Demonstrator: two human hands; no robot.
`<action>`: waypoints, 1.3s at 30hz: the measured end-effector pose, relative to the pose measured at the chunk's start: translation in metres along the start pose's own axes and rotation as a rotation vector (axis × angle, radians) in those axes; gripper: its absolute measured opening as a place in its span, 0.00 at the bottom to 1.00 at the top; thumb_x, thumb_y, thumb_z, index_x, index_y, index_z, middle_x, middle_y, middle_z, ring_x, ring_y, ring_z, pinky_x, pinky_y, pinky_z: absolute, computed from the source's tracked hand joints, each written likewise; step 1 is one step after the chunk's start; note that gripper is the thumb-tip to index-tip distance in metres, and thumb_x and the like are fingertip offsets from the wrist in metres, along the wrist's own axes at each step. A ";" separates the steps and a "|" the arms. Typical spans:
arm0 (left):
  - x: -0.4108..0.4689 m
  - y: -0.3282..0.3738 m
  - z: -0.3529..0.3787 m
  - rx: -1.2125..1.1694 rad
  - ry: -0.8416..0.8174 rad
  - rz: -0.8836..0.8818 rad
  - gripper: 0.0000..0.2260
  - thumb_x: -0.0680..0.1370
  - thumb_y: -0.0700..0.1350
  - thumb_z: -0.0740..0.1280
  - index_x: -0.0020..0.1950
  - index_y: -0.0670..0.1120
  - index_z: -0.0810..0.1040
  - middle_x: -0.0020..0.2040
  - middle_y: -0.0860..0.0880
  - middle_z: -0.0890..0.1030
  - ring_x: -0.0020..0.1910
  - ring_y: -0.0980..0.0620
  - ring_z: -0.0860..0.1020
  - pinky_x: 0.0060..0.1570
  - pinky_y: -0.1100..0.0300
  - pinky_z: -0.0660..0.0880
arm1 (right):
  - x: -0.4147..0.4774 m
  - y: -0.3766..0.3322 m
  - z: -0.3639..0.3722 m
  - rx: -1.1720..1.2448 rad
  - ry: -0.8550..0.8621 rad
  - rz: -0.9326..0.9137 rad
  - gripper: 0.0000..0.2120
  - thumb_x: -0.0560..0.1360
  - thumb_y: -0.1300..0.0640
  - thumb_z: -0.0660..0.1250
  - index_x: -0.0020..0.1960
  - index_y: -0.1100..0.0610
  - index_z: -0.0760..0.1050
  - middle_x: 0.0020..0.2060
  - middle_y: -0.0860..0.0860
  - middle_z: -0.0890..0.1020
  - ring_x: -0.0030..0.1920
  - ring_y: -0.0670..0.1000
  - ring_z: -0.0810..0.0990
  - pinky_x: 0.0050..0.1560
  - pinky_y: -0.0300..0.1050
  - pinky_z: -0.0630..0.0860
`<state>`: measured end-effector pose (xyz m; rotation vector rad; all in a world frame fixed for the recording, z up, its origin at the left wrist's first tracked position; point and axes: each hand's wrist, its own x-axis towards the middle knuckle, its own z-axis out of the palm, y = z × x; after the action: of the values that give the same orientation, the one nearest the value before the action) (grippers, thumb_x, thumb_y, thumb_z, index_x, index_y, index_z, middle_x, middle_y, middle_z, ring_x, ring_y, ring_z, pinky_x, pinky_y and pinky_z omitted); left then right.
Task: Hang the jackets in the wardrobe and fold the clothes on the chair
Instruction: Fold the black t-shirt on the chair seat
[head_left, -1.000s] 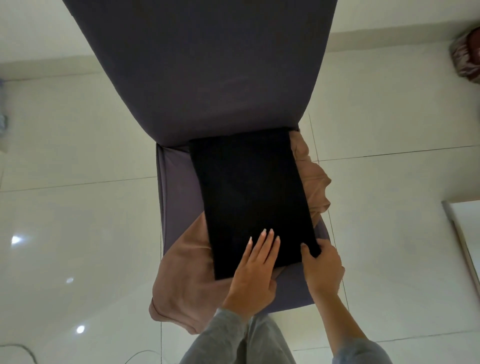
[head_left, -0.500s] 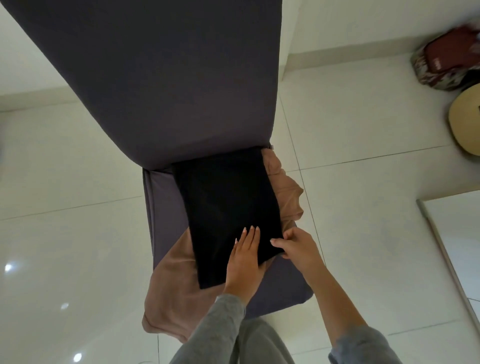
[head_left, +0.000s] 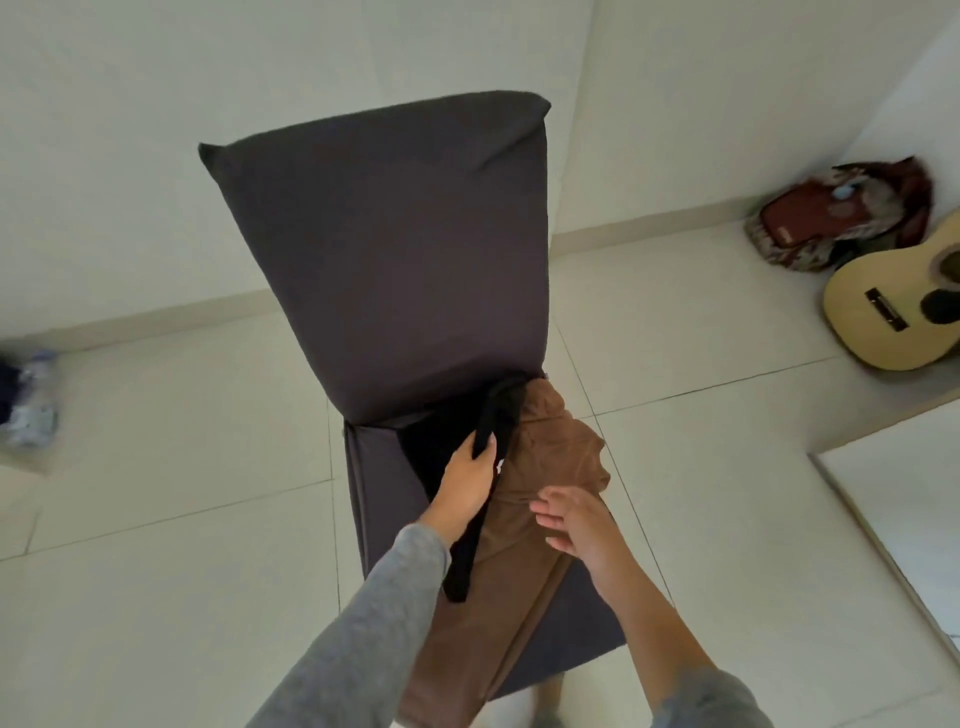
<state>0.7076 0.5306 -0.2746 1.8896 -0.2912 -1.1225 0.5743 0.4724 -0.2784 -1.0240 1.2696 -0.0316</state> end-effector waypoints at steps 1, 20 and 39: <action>-0.004 0.011 -0.003 -0.080 -0.005 -0.034 0.15 0.81 0.55 0.56 0.65 0.52 0.71 0.60 0.51 0.77 0.57 0.50 0.76 0.62 0.55 0.71 | -0.009 0.004 0.004 0.047 0.004 0.061 0.08 0.80 0.54 0.60 0.55 0.55 0.74 0.57 0.53 0.80 0.54 0.49 0.78 0.51 0.46 0.76; -0.199 0.130 0.086 -0.767 -0.574 -0.115 0.14 0.82 0.49 0.59 0.57 0.39 0.76 0.51 0.40 0.81 0.49 0.43 0.79 0.43 0.49 0.75 | -0.178 0.021 -0.115 1.344 0.031 -0.220 0.20 0.78 0.44 0.59 0.58 0.59 0.75 0.55 0.61 0.80 0.59 0.62 0.77 0.63 0.63 0.71; -0.434 0.150 0.330 -0.796 -1.675 0.141 0.33 0.75 0.63 0.62 0.74 0.45 0.64 0.73 0.42 0.66 0.73 0.43 0.63 0.72 0.42 0.55 | -0.545 0.079 -0.401 1.282 0.652 -1.027 0.17 0.79 0.52 0.60 0.43 0.60 0.83 0.37 0.56 0.85 0.36 0.52 0.85 0.33 0.43 0.81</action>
<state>0.2347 0.5082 0.0343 -0.0764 -0.6933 -2.0446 0.0236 0.5665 0.1116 -0.3740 0.8180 -1.8317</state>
